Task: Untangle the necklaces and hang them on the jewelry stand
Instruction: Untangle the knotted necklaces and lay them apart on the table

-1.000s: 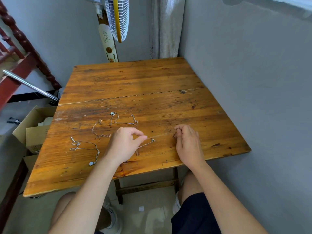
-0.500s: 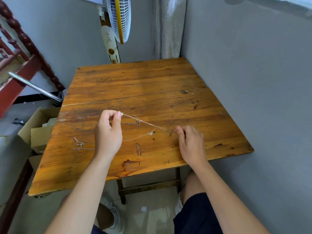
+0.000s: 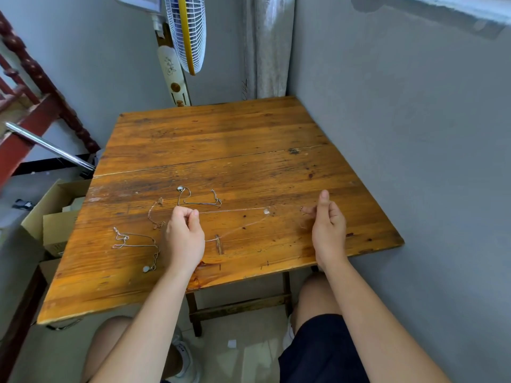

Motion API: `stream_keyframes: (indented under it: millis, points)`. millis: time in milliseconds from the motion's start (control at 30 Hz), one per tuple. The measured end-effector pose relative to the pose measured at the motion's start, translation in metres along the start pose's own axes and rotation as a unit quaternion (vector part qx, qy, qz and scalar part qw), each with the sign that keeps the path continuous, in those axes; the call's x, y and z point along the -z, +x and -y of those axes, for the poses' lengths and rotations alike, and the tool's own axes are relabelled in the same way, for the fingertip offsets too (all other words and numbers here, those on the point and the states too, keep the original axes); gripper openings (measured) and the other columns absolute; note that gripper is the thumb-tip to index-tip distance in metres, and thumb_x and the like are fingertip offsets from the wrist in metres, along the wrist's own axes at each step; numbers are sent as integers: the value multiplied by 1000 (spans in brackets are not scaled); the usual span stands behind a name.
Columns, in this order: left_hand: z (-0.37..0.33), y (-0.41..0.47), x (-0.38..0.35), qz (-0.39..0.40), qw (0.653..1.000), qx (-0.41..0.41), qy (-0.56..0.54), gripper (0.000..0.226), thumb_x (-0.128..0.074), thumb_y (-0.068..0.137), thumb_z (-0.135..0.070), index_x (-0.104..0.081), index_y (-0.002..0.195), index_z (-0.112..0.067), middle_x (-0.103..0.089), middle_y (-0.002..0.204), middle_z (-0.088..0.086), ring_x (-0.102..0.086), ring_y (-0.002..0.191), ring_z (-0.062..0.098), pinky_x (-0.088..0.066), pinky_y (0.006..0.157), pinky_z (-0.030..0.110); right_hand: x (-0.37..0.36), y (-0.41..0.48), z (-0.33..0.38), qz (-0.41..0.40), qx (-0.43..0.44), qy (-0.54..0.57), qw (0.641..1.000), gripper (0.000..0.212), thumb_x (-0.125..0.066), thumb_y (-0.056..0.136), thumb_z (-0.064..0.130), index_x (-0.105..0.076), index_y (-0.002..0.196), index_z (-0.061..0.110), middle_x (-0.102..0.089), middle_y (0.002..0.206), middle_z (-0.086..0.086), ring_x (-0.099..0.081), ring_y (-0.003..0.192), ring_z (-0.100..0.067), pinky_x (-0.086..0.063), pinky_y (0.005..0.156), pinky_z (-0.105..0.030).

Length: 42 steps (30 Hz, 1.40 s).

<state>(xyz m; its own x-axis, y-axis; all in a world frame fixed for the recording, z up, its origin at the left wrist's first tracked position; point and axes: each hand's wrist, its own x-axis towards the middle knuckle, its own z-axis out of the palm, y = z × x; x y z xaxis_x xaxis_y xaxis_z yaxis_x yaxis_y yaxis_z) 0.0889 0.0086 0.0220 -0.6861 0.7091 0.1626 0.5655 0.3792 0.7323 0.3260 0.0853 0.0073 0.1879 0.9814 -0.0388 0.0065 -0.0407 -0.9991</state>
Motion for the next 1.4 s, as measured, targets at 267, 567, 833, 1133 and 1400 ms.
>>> stream_keyframes:
  millis: [267,567,833,1133,1400]
  points:
    - [-4,-8,0,-40,969,-78,231,10,-66,88,-33,-71,88,-23,-56,111,5,-40,111,29,-30,85,43,6,5,-4,78,23,42,996,30,-60,93,48,-61,83,20,-57,64,11,-60,67,-6,-51,71,-21]
    - [-48,-29,-49,126,961,-213,123,47,-61,89,-49,-61,129,-24,-56,119,-4,-41,114,16,-33,94,31,7,6,-4,84,30,16,996,25,-65,93,43,-66,84,20,-63,70,8,-56,68,-6,-48,67,-18]
    - [-50,-35,-72,134,960,-203,139,18,-63,90,-40,-74,98,-29,-57,99,-7,-44,101,18,-33,83,36,9,6,-2,95,8,14,995,18,-65,94,41,-74,96,25,-71,81,6,-63,77,-2,-50,72,-14]
    - [-37,-28,-37,178,980,-89,2,10,-49,100,-25,-56,95,-20,-62,96,-6,-56,95,16,-45,84,33,6,3,15,128,-54,39,990,19,-62,97,34,-70,112,28,-71,101,5,-66,94,-7,-48,87,-22]
    - [-36,-30,10,252,951,7,-179,34,-54,97,-11,-59,128,-24,-65,106,-1,-61,99,15,-52,89,30,-9,-13,52,215,-112,107,964,24,-60,98,23,-70,120,27,-73,108,0,-69,102,-17,-56,87,-29]
